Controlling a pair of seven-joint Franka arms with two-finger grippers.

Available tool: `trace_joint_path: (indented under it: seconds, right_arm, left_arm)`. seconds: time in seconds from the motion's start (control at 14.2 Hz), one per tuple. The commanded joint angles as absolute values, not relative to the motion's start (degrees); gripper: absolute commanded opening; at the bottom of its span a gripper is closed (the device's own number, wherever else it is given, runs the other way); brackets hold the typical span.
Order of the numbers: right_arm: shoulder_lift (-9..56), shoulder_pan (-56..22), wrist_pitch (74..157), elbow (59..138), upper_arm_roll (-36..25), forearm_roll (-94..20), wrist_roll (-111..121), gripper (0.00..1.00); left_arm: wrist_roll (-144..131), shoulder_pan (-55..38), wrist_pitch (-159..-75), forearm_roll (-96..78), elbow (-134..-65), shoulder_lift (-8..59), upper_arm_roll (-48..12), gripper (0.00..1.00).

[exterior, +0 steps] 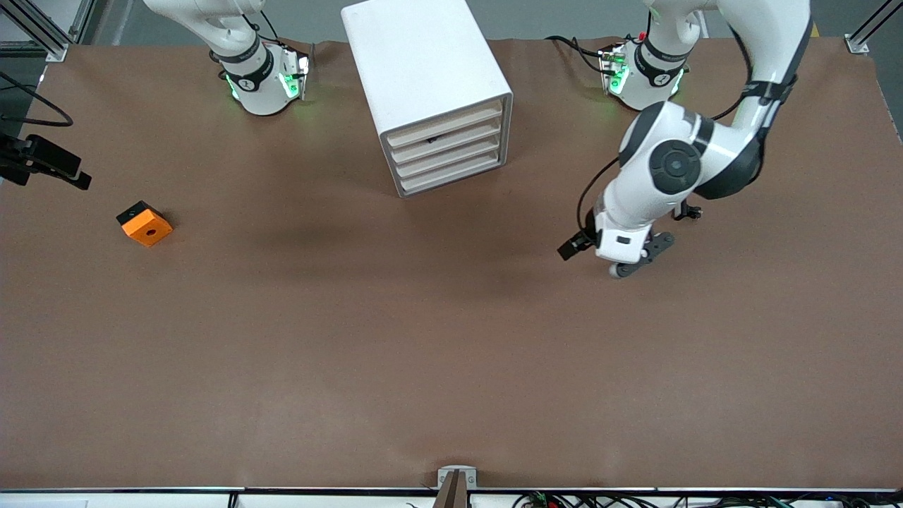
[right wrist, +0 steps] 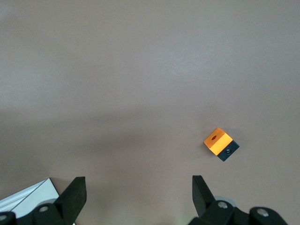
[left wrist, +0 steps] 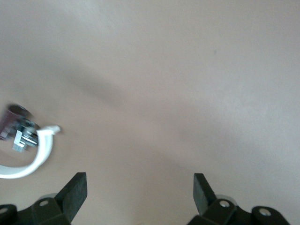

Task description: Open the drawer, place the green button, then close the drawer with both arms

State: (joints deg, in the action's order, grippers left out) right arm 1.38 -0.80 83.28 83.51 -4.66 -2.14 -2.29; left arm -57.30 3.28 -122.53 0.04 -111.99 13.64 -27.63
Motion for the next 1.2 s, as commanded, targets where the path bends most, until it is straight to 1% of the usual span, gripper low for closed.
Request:
trace_joint_path:
  seconds: [0.0, 0.14, 0.42, 0.49, 0.71, 0.85, 1.13]
  right_arm:
    - [1.1, -0.1, 82.4, 83.0, -4.0, -1.1, -3.2, 1.00]
    - [1.1, -0.1, 82.4, 83.0, -4.0, -1.1, -3.2, 1.00]
    - [1.1, -0.1, 82.4, 83.0, -4.0, -1.1, -3.2, 1.00]
    - [1.1, -0.1, 82.4, 83.0, -4.0, -1.1, -3.2, 1.00]
    - [1.1, -0.1, 82.4, 83.0, -4.0, -1.1, -3.2, 1.00]
    - [1.1, -0.1, 82.5, 83.0, -4.0, -1.1, -3.2, 1.00]
    - [1.1, 0.0, 82.5, 83.0, -4.0, -1.1, -3.2, 1.00]
  left_arm:
    - [-55.1, 6.6, -120.0, 0.9, -108.3, 13.6, -28.3, 1.00]
    - [-54.3, 7.1, -120.0, 1.1, -105.3, 14.6, -28.2, 1.00]
    - [-48.0, 12.1, -119.9, 7.1, -101.9, 14.4, -28.2, 1.00]
    - [-46.3, 13.3, -118.3, 7.1, -100.8, 14.2, -28.2, 1.00]
    - [-42.4, 14.2, -110.2, 7.2, -95.1, 14.2, -28.2, 1.00]
    - [-40.6, 15.9, -108.1, 7.2, -94.0, 13.9, -28.2, 1.00]
    - [-37.7, 18.4, -103.6, 7.2, -92.6, 9.7, -28.2, 1.00]
